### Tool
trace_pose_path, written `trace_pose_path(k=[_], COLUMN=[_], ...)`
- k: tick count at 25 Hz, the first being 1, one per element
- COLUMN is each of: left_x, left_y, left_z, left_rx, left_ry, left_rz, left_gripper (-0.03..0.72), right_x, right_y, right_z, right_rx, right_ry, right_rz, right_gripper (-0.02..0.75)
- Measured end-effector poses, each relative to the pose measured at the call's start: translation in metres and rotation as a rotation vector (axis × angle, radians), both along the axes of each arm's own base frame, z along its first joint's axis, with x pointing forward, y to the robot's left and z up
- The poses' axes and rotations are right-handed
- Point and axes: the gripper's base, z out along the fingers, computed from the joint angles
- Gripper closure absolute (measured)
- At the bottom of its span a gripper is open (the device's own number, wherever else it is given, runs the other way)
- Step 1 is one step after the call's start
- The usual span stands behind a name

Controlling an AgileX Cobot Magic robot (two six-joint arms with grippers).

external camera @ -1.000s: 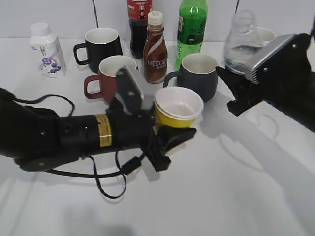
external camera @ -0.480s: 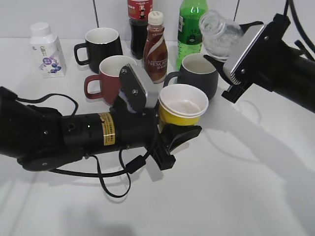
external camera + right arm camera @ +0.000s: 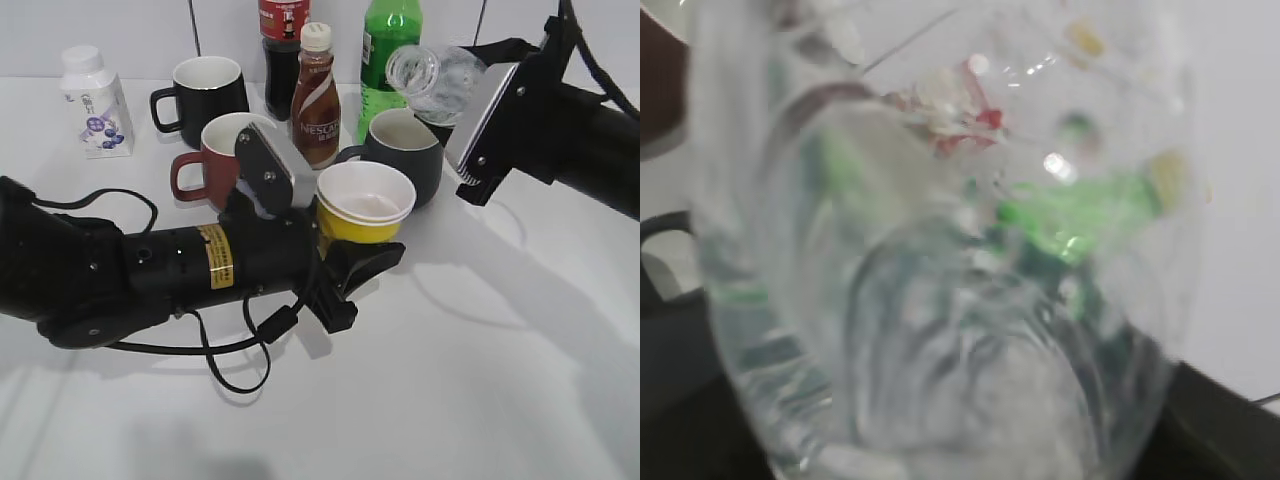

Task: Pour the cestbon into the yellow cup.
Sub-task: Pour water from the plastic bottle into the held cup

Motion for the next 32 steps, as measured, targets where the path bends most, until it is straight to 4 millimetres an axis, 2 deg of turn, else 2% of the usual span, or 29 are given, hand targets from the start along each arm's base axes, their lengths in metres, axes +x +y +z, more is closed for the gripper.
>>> trace_pose_path(k=[13,32], left_x=[0.0,-0.002], left_y=[-0.001,-0.001], left_z=[0.011,0.009], left_rx=[-0.055,-0.032], left_ry=[-0.026,-0.034], left_rz=[0.003,-0.028], left_gripper=[0.315,0.316], right_x=[0.002,0.0], right_y=[0.001,0.003], right_z=[0.002,0.0], right_rx=[-0.118,-0.28], right_ry=[-0.095,-0.191], right_rz=[0.006,0.051], right_gripper=[0.266,0.266])
